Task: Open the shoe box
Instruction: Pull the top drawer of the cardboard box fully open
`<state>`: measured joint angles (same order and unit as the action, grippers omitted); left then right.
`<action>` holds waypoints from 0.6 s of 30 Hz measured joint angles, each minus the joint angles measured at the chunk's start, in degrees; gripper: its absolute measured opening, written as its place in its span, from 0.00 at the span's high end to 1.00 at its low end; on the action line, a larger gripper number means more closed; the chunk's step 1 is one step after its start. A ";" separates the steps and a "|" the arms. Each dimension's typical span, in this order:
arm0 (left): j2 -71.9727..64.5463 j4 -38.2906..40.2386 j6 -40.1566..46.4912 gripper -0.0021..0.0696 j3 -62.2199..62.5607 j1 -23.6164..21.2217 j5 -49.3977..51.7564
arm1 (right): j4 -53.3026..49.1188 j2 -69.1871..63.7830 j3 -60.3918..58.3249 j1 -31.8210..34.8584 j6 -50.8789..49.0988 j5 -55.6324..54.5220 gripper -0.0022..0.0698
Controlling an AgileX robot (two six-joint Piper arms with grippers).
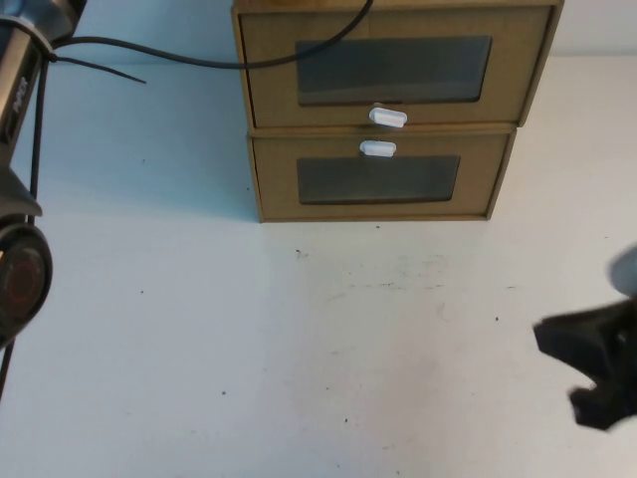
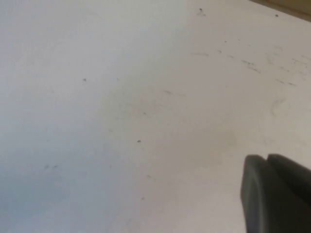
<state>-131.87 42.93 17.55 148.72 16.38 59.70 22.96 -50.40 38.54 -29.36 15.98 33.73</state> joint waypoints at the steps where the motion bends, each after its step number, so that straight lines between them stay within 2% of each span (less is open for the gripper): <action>1: 0.00 -0.04 -0.13 0.98 0.00 0.00 0.00 | -3.55 -2.58 1.86 -1.31 -2.17 -0.30 0.99; 10: 0.10 -0.04 -2.90 0.98 0.00 0.00 0.58 | -21.93 -22.57 17.73 -4.45 -8.03 -4.10 0.99; 18: 0.21 -0.04 -6.17 0.98 0.00 0.00 2.18 | -51.15 -33.56 23.49 -5.84 -16.84 -11.30 0.99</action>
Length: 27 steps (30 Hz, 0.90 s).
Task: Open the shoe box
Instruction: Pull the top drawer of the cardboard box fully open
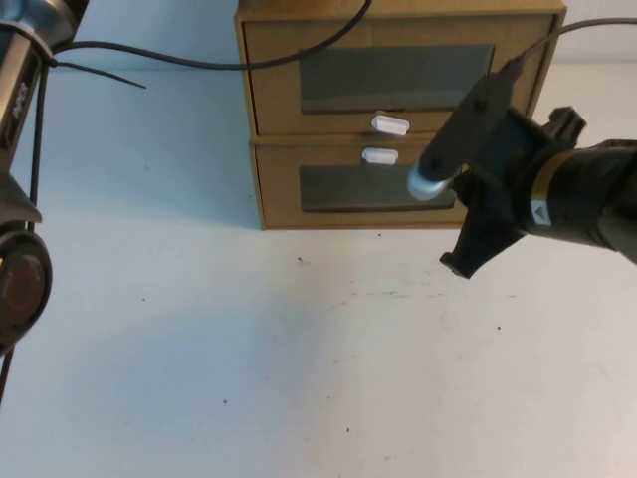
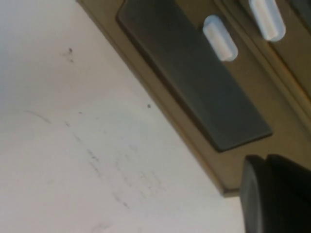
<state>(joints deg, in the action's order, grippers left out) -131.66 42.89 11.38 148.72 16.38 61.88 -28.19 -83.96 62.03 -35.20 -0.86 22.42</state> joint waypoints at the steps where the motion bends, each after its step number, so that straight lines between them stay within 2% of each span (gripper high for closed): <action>1: 0.09 0.00 -0.45 0.98 0.11 0.00 0.12 | -3.24 -0.85 0.14 0.00 -0.36 -1.02 0.99; 7: 0.09 0.00 -2.18 0.98 0.11 0.00 0.57 | -16.25 -4.18 0.27 -0.12 -0.62 -7.13 0.96; 11: 0.09 0.00 -2.52 0.98 0.11 -0.10 0.70 | -22.41 -6.63 1.24 -0.12 -0.71 -11.92 0.83; 14: 0.09 0.00 -2.52 0.98 0.11 -0.10 0.84 | -23.51 -9.98 3.78 -0.12 -0.82 -11.55 0.69; 17: 0.09 0.00 -2.65 0.98 0.11 -0.10 0.84 | -23.81 -13.89 8.32 -0.12 -0.95 -9.44 0.62; 21: 0.09 0.10 -2.65 0.98 0.11 -0.10 0.84 | -23.90 -17.91 13.85 -0.12 -0.95 -6.34 0.59; 27: 0.09 0.10 -2.65 0.98 0.11 -0.10 0.84 | -24.65 -20.59 17.12 -0.12 -1.02 -4.96 0.61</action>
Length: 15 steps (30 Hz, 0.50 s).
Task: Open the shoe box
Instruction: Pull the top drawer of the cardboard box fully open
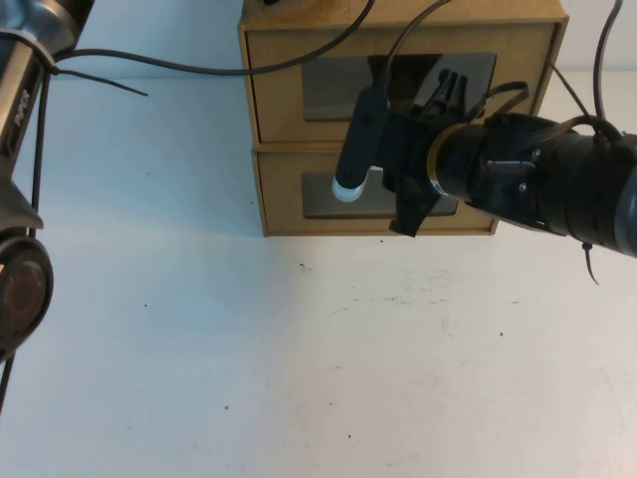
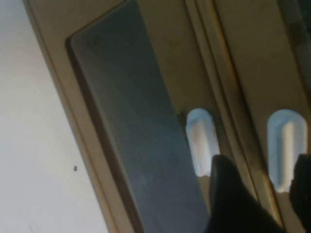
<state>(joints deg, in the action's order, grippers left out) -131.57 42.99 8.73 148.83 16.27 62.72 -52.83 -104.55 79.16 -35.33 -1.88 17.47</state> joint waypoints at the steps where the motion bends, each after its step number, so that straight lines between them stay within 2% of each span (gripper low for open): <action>1: 0.00 0.00 0.00 0.98 0.00 0.00 0.00 | -0.55 -0.32 0.02 0.00 0.00 0.00 0.62; 7: 0.00 0.00 0.00 0.98 0.00 0.00 0.00 | -4.51 -1.74 0.29 0.00 -1.02 0.12 0.64; 15: 0.00 0.00 0.11 0.98 0.00 0.00 0.14 | -19.96 -3.02 0.28 0.00 -17.06 0.12 0.64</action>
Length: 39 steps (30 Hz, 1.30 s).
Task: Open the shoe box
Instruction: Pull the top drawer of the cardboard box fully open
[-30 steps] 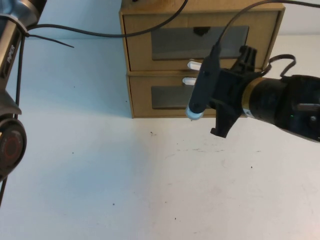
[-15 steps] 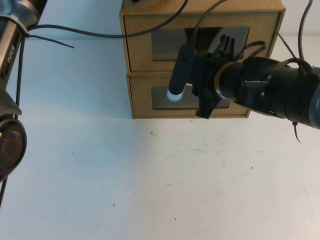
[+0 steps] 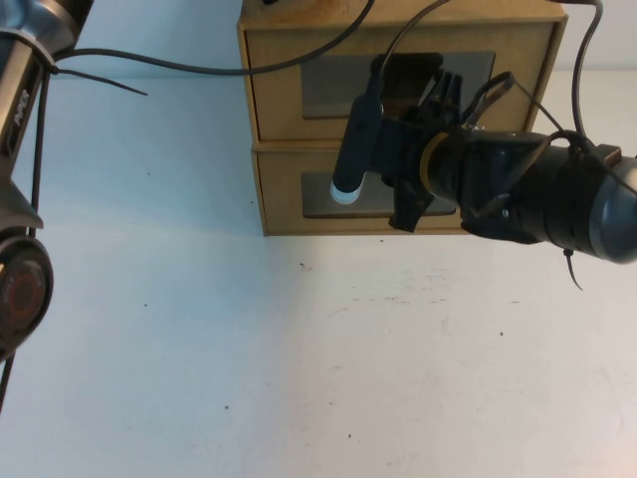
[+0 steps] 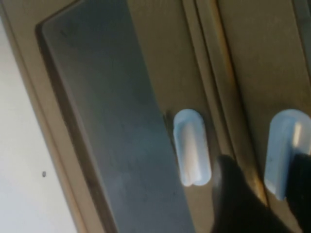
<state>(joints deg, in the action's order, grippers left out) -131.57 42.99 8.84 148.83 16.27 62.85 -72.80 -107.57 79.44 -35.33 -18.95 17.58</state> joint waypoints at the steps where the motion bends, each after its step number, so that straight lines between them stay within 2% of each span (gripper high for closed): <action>1: 0.00 0.00 0.00 0.98 0.00 0.00 0.00 | -1.47 -0.05 0.00 0.00 -1.21 -0.10 0.65; 9: 0.00 0.00 0.12 0.98 0.00 0.00 0.00 | -4.51 -0.18 0.00 -0.02 -4.25 -0.10 0.78; 14: 0.00 0.00 0.23 0.98 0.00 0.00 0.00 | -4.97 -0.18 0.04 -0.02 -6.13 -0.10 0.82; 19: 0.00 -0.10 0.23 0.98 0.00 0.00 0.00 | -7.02 -0.18 0.13 -0.02 -7.33 -0.10 0.94; 25: 0.00 -0.10 0.23 0.98 0.00 0.00 0.00 | -12.45 -0.46 0.13 -0.02 -13.67 -0.10 0.95; 39: 0.57 0.42 -1.14 0.98 0.08 -0.21 4.56 | -16.36 3.71 -6.75 -2.31 -15.57 1.20 0.95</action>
<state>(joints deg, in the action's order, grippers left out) -131.00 43.41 7.69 148.91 16.06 67.42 -89.15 -103.86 72.69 -37.64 -34.51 18.79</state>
